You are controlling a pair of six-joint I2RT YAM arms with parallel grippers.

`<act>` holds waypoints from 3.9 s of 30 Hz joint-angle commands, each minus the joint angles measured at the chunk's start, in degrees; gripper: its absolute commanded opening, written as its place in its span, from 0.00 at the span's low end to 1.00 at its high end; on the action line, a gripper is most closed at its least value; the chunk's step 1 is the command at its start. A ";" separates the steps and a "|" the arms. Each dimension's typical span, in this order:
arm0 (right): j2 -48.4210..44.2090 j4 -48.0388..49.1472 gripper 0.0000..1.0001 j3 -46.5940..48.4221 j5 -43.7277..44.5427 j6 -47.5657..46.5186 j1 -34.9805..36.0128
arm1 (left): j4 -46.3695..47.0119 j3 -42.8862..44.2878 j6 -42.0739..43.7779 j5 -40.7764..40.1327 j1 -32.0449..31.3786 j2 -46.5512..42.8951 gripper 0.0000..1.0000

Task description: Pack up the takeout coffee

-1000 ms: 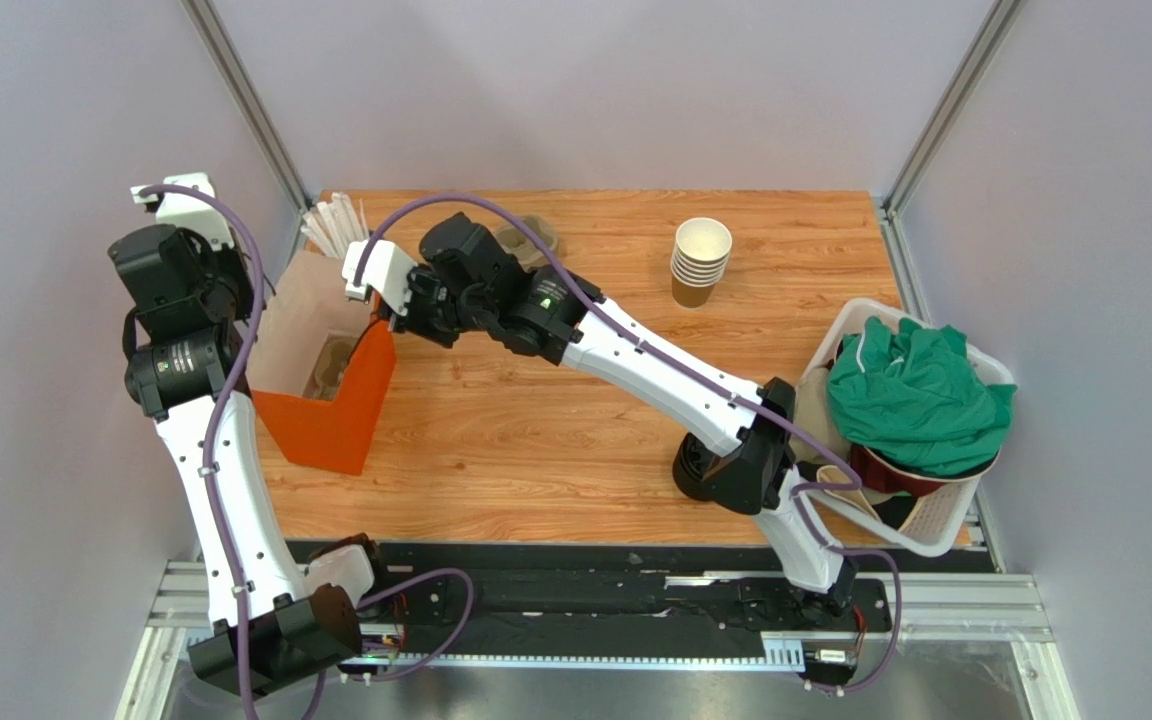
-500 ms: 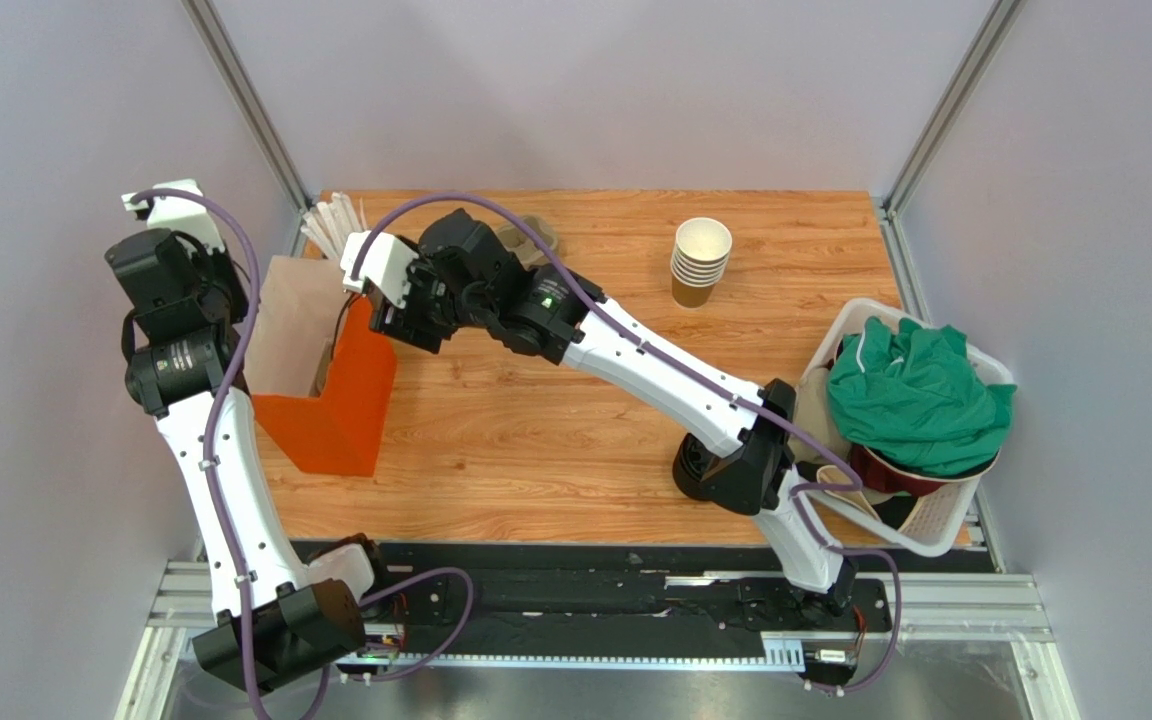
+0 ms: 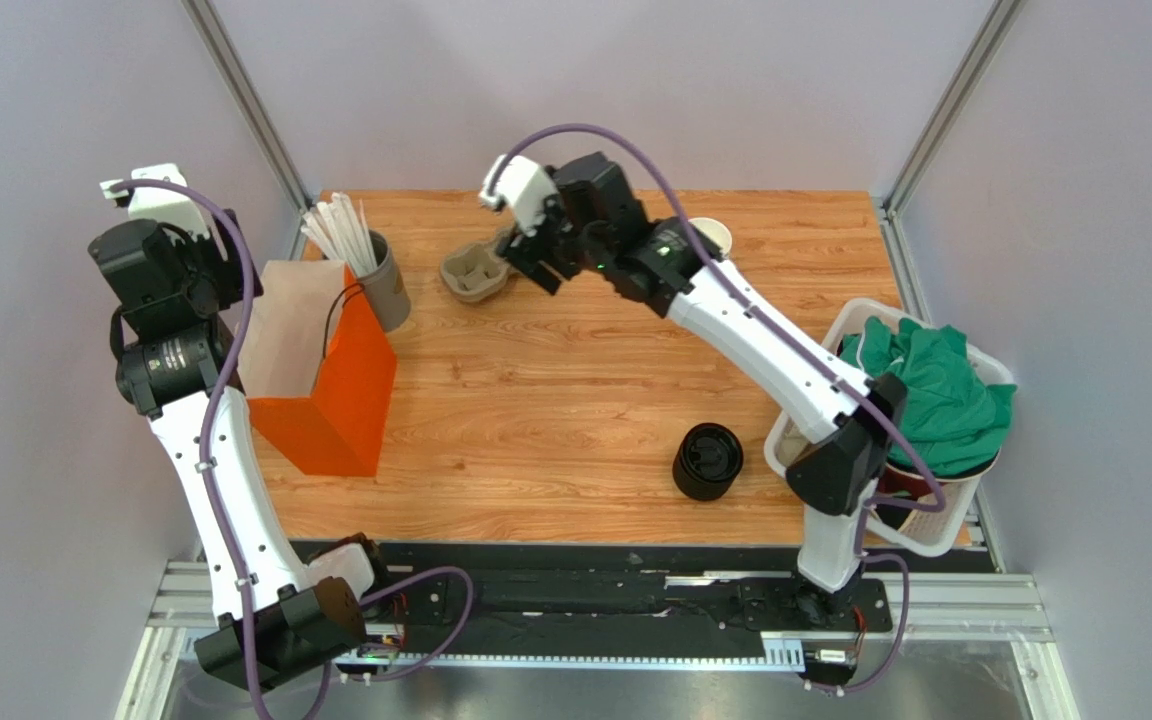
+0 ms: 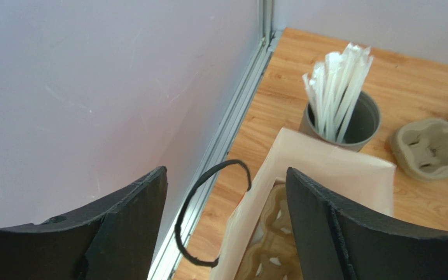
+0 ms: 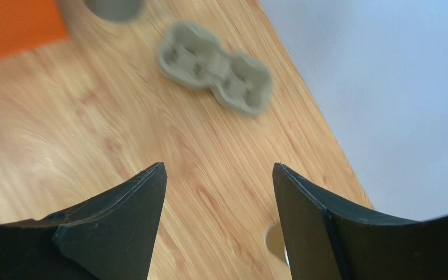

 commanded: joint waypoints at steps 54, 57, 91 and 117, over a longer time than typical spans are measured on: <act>9.20 -0.18 0.34 -7.06 -7.48 11.36 -30.38 | -4.79 5.62 10.67 17.38 -46.19 11.49 0.99; 9.37 -0.36 0.34 -7.24 -7.31 11.19 -30.38 | -4.71 5.62 10.67 17.38 -46.19 11.32 0.99; 8.06 -1.06 0.14 -8.12 -9.77 12.50 -30.38 | -3.65 4.39 10.32 15.88 -46.19 10.97 0.99; 6.83 -2.12 0.00 -5.40 -6.88 12.25 -30.47 | -3.39 4.04 10.14 15.36 -46.19 11.14 0.99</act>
